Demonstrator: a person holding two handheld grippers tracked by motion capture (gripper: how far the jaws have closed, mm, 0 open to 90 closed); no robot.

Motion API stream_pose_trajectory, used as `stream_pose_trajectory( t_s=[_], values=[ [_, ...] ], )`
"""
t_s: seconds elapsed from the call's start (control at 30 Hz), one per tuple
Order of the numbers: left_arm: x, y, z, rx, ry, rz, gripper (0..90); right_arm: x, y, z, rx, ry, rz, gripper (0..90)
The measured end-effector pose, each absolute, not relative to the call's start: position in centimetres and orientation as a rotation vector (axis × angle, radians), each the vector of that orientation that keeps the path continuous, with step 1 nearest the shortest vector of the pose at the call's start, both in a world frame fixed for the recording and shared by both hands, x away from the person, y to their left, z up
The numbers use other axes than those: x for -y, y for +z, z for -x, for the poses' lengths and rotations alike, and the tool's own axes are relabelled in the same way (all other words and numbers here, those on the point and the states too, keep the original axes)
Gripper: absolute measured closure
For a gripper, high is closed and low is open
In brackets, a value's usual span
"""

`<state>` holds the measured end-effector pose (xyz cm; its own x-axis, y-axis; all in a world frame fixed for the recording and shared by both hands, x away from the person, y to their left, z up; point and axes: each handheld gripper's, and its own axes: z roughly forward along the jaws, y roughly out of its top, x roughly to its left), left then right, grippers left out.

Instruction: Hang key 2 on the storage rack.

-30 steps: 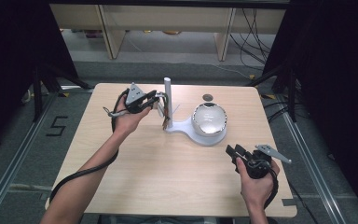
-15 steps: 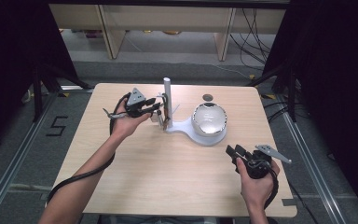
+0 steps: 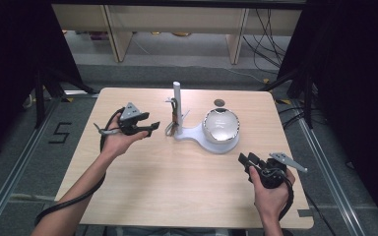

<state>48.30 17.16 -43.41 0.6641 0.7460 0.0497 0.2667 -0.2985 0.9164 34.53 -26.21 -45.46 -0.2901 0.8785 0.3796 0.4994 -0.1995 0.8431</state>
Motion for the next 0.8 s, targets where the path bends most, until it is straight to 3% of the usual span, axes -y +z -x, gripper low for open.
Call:
stream_pose_trajectory(
  t_s=[0.53, 0.8],
  values=[
    [-20.6, -49.2, -42.0, -0.931, 0.586, -1.729, 33.8, 26.2, -45.9, -34.6, -1.717, 1.493, -1.628, 54.5],
    [-20.4, -51.1, -40.1, -0.893, 0.624, -1.670, 33.0, 26.2, -46.2, -34.8, -1.731, 1.471, -1.598, 53.8]
  ],
)
